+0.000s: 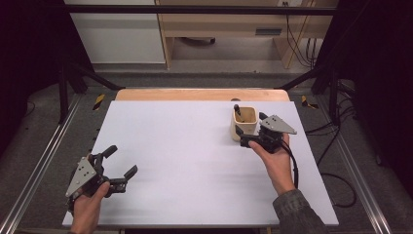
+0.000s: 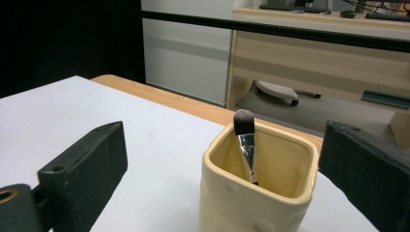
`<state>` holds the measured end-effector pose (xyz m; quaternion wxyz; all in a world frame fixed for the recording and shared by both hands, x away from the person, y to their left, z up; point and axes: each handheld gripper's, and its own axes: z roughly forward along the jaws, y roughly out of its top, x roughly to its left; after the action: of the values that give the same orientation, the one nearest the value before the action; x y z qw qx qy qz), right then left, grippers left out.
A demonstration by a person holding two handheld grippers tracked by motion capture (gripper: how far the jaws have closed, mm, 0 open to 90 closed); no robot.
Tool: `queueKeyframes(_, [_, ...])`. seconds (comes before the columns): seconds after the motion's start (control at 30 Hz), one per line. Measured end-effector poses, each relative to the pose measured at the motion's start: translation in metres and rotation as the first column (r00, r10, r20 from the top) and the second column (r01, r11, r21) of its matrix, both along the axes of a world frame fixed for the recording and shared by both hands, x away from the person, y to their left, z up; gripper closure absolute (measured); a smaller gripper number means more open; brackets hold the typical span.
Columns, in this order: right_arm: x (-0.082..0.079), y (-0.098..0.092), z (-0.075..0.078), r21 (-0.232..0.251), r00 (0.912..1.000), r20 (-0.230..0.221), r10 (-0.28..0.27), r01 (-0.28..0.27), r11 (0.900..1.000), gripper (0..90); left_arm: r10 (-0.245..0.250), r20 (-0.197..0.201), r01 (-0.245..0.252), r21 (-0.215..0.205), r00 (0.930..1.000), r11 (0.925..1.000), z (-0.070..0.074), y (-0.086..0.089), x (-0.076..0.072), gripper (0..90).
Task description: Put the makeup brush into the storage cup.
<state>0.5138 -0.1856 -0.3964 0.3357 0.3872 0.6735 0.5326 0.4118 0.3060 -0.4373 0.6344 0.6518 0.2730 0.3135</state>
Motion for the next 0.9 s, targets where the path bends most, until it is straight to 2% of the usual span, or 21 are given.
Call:
queueKeyframes(0.23, [-0.006, -0.004, 0.0, -0.021, 1.0, -0.006, -0.003, 0.003, 1.0, 3.8, -0.003, 0.0, 0.003, 0.0, 1.0, 1.0, 0.0, -0.001, 0.0, 1.2])
queueKeyframes(0.9, [-0.023, -0.017, -0.007, -0.018, 0.9995, -0.029, 0.014, -0.015, 1.0, 3.1, -0.008, -0.004, 0.008, -0.004, 1.0, 1.0, 0.0, -0.001, 0.0, 1.0])
